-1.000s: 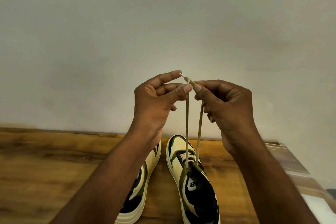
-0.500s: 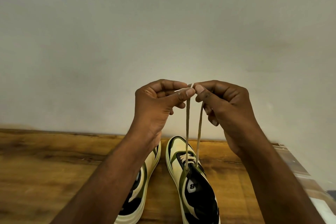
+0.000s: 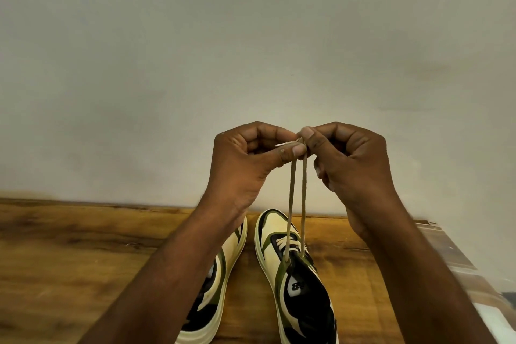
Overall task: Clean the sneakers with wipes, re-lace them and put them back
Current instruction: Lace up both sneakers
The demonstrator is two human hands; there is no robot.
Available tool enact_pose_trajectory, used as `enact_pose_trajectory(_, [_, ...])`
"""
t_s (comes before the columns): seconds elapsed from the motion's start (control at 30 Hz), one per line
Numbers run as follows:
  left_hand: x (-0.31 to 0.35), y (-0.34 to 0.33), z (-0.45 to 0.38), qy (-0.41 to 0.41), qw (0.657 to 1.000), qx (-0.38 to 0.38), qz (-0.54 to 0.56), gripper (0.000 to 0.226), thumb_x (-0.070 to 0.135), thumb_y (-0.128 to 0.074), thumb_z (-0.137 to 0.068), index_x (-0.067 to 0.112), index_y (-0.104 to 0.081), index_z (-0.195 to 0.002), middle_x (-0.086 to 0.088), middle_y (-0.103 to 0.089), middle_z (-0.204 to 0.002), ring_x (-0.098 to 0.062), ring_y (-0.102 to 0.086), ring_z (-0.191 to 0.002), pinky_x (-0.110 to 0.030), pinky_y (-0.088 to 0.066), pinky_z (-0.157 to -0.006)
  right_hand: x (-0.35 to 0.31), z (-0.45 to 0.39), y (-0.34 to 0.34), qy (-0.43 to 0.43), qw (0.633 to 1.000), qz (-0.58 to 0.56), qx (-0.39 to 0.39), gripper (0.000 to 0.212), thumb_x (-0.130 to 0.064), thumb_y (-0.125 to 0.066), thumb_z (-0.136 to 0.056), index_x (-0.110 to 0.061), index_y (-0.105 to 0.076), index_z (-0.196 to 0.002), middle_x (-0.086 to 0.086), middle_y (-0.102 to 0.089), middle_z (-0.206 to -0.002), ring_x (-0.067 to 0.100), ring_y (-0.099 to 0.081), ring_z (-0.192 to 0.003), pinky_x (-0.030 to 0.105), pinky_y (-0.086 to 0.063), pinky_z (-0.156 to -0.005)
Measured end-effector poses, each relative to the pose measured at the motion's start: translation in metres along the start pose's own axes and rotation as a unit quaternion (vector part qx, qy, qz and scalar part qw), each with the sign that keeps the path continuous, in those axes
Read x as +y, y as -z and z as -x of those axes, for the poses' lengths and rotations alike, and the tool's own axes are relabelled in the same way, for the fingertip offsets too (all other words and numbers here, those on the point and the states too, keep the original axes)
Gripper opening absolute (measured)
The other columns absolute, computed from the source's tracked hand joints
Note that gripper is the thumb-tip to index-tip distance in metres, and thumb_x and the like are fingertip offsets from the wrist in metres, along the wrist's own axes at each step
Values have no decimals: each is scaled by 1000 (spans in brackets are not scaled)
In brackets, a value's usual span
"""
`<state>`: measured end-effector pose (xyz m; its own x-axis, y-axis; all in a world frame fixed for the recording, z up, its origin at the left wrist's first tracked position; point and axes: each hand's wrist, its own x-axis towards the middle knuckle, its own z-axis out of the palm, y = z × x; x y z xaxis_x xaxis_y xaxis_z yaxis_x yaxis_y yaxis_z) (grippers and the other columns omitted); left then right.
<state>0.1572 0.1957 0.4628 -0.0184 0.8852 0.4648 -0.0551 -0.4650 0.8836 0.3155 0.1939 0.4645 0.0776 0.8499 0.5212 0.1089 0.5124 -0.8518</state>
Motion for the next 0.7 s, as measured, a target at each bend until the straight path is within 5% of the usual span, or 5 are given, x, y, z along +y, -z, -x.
enact_pose_trajectory(0.3, [-7, 5, -1, 51, 998, 4, -24, 13, 17, -85, -82, 16, -76, -91, -4, -80, -82, -12, -71, -69, -21, -48, -54, 4, -1, -1, -9, 1000, 23, 2, 14, -22, -61, -104, -16, -74, -103, 1, -73, -75, 5, -58, -55, 14, -42, -48])
enact_pose_trajectory(0.53, [-5, 5, 0, 2, 999, -25, -35, 14, 6, -86, -80, 13, -77, -88, 0, -78, -81, -6, -69, -67, -14, -49, -57, 7, -3, -2, 4, 998, 57, 3, 14, -22, -59, -105, -16, -71, -108, -11, -68, -71, 0, -65, -62, 10, -45, -54])
enact_pose_trajectory(0.7, [-8, 7, 0, -8, 994, -77, -73, 16, 19, -84, -82, 20, -82, -98, 5, -81, -97, -13, -72, -80, -23, -50, -65, 8, -3, -1, 0, 999, 52, 7, 16, -21, -56, -107, -15, -70, -109, -16, -64, -72, -3, -61, -61, 9, -43, -54])
